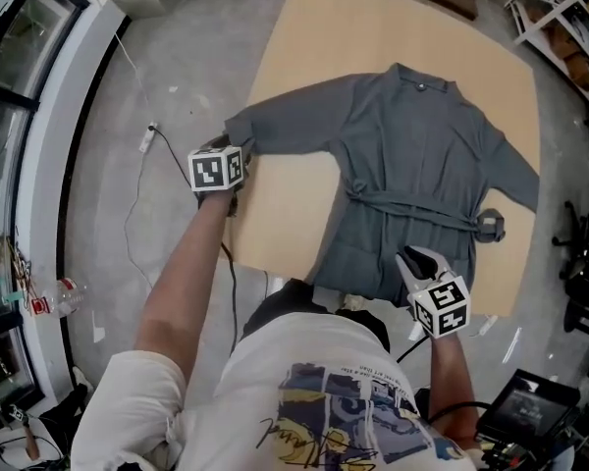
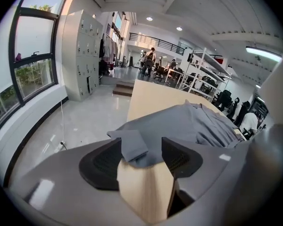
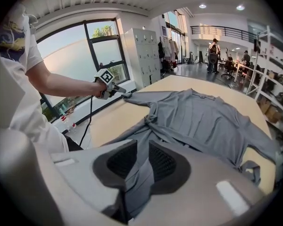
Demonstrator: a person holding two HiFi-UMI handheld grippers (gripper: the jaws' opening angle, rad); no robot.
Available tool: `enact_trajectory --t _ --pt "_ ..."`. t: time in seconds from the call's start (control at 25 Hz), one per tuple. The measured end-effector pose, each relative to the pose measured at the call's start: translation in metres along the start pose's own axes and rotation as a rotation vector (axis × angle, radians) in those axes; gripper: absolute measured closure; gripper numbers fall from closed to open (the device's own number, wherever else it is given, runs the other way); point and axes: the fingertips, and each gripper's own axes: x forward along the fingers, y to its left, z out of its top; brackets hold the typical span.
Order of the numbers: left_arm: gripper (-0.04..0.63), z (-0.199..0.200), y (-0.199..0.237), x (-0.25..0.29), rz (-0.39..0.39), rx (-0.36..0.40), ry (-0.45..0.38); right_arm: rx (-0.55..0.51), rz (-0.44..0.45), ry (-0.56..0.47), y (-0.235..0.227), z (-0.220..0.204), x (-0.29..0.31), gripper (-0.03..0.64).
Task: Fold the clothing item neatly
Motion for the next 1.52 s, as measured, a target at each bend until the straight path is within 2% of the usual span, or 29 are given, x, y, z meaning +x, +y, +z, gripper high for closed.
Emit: enact_trajectory --t 0.2,0.4,0.6,0.8,1.0,1.24,1.52 --pt "0.287 -0.007 0.025 0.03 0.024 -0.009 0.071 0.022 -0.011 0.014 0.004 0.007 0.013 0.551" --pt "0.278 -0.019 0.03 0.05 -0.026 -0.085 0.13 0.041 -0.02 0.033 0.008 0.008 0.018 0.551" --pt "0.354 -0.024 0.034 0.056 -0.043 -0.093 0.144 0.06 -0.035 0.042 0.01 0.005 0.02 0.551" --pt "0.502 -0.016 0.034 0.054 -0.016 -0.047 0.11 0.077 -0.039 0.046 0.013 -0.004 0.02 0.551" --pt "0.519 -0.007 0.032 0.045 -0.002 -0.023 0.08 0.073 -0.037 0.034 0.012 -0.006 0.016 0.551" --pt "0.525 0.019 0.023 0.026 0.021 0.019 -0.004 0.072 -0.031 0.01 0.0 -0.012 0.008 0.551" --pt "0.526 0.063 -0.015 -0.002 0.024 0.067 -0.107 0.083 -0.026 -0.011 -0.023 -0.028 -0.012 0.551"
